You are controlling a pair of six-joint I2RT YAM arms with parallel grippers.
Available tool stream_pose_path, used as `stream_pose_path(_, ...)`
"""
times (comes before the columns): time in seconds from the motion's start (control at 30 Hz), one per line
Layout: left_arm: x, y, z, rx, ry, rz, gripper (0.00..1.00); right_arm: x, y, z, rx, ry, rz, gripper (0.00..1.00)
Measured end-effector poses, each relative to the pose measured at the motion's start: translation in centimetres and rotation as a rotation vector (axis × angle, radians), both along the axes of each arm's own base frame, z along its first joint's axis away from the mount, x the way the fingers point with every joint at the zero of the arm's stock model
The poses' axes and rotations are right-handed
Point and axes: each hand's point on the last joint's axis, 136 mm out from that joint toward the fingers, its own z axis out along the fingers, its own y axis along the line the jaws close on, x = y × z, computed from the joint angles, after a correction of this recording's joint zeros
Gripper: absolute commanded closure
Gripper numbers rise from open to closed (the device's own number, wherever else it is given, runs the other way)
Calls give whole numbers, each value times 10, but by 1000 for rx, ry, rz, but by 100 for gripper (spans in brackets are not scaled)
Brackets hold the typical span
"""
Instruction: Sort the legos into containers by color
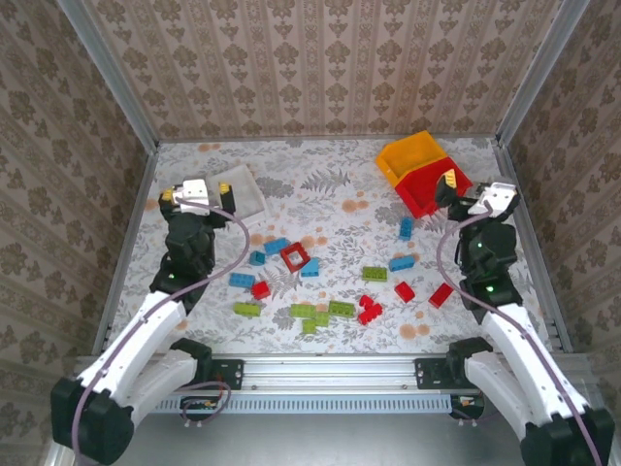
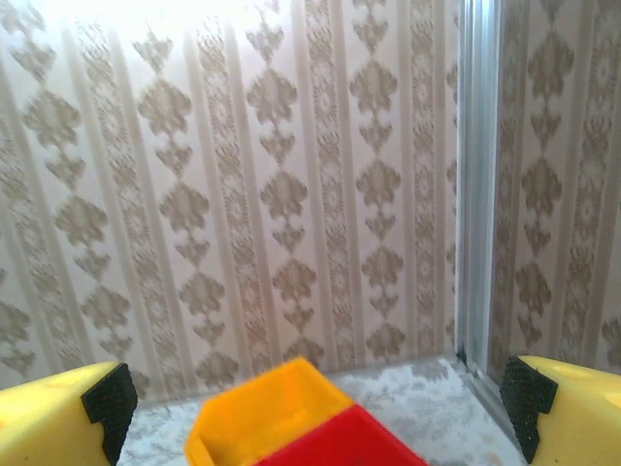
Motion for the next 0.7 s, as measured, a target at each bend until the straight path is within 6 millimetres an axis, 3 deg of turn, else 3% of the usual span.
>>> stream_pose_path(0.17, -12, -1, 35, -75, 64, 10, 0, -21, 19, 61, 67, 72, 78, 0)
stream_pose_path(0.23, -11, 15, 47, -166, 132, 69, 0, -21, 22, 83, 127, 112, 99, 0)
stream_pose_path(0.3, -9, 36, 52, -267, 170, 137, 0, -18, 25, 86, 205, 153, 129, 0)
stream_pose_path(0.37, -7, 57, 39, -383, 209, 177, 0, -14, 27, 63, 290, 210, 153, 0)
stream_pose_path(0.47, -5, 84, -2, -552, 320, 251, 0, -11, 16, 1, 410, 360, 125, 1)
stream_pose_path(0.53, 0, 81, -33, -623, 441, 259, 0, -7, 10, -32, 472, 493, 70, 2)
stream_pose_path(0.7, 6, 60, -91, -682, 724, 254, 5, 7, 13, -83, 524, 790, -22, 13)
